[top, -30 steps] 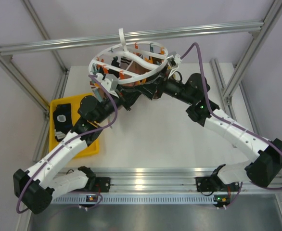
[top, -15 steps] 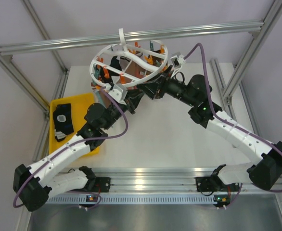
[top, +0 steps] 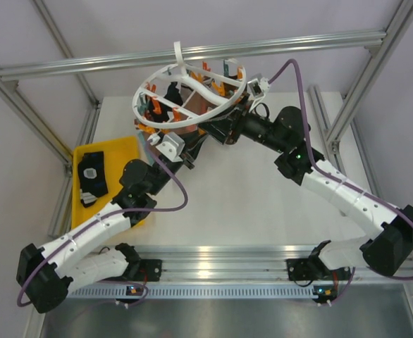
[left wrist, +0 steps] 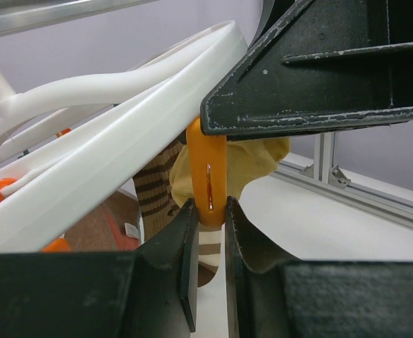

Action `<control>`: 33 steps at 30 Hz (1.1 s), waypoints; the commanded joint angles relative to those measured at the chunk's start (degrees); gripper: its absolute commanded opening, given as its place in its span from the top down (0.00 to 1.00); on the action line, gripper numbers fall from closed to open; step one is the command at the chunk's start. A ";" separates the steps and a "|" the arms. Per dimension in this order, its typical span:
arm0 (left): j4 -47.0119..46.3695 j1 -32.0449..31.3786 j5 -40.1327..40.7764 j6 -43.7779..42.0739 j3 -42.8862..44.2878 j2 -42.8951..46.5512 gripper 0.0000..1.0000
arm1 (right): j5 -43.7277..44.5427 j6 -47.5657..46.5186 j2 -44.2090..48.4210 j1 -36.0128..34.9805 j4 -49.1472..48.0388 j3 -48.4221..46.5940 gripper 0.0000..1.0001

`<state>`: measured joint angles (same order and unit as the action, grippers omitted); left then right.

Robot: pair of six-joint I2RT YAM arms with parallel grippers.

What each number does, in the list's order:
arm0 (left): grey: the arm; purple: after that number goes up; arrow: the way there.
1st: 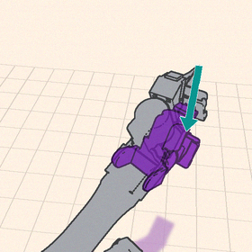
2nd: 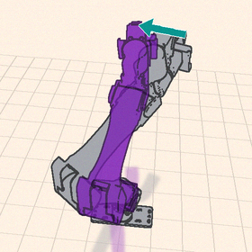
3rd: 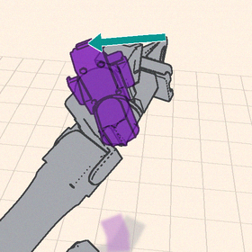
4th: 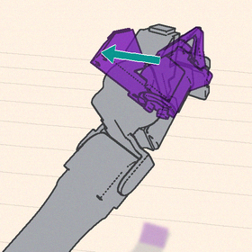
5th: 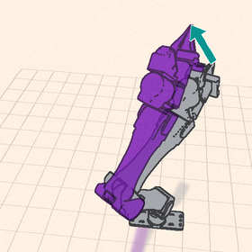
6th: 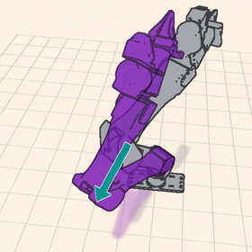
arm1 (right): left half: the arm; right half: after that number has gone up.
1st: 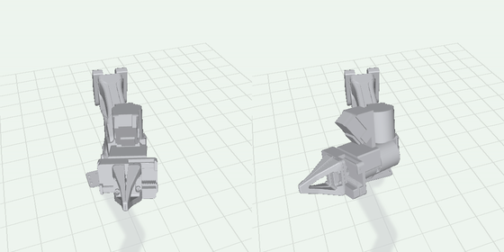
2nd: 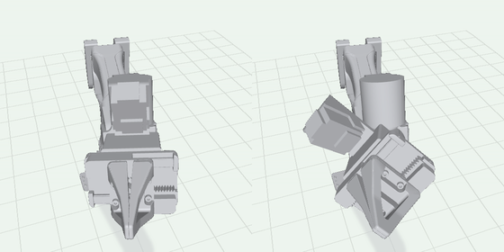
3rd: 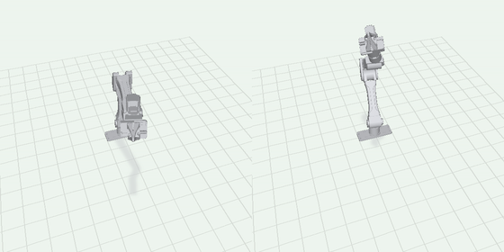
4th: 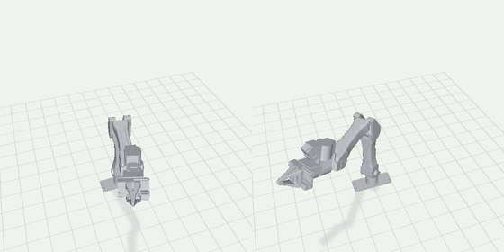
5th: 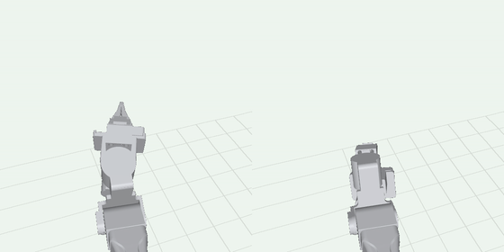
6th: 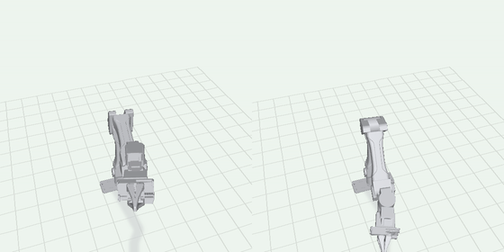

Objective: Clip the socks to the hanger
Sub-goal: Open the clamp at the hanger.

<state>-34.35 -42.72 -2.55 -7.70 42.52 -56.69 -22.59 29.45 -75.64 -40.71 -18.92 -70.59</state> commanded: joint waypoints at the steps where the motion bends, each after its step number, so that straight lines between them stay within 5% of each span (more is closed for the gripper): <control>1: 0.69 -1.40 -5.46 -1.52 -1.30 1.31 1.00 | -2.45 0.08 0.05 -0.24 -6.57 -5.08 0.44; 13: -1.07 -1.67 -2.47 -8.73 -3.24 2.02 1.00 | -3.95 -1.06 -0.57 -2.36 -6.40 -6.67 0.41; 23: 1.74 -1.75 -5.36 -5.57 -1.92 2.72 1.00 | -0.62 -7.48 -0.48 -3.68 -3.85 -5.00 0.37; 29: 3.32 -1.75 -6.68 -4.86 -1.83 3.16 1.00 | 3.95 -9.85 -1.00 -3.85 -4.29 -5.17 0.44; 33: 4.55 -1.75 -6.50 -4.69 -1.21 3.25 1.00 | 4.22 -10.81 -1.79 -3.94 -4.20 -5.70 0.58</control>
<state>-34.76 -43.16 -2.28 -13.17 40.49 -53.87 -21.63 22.22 -76.69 -44.07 -17.04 -72.42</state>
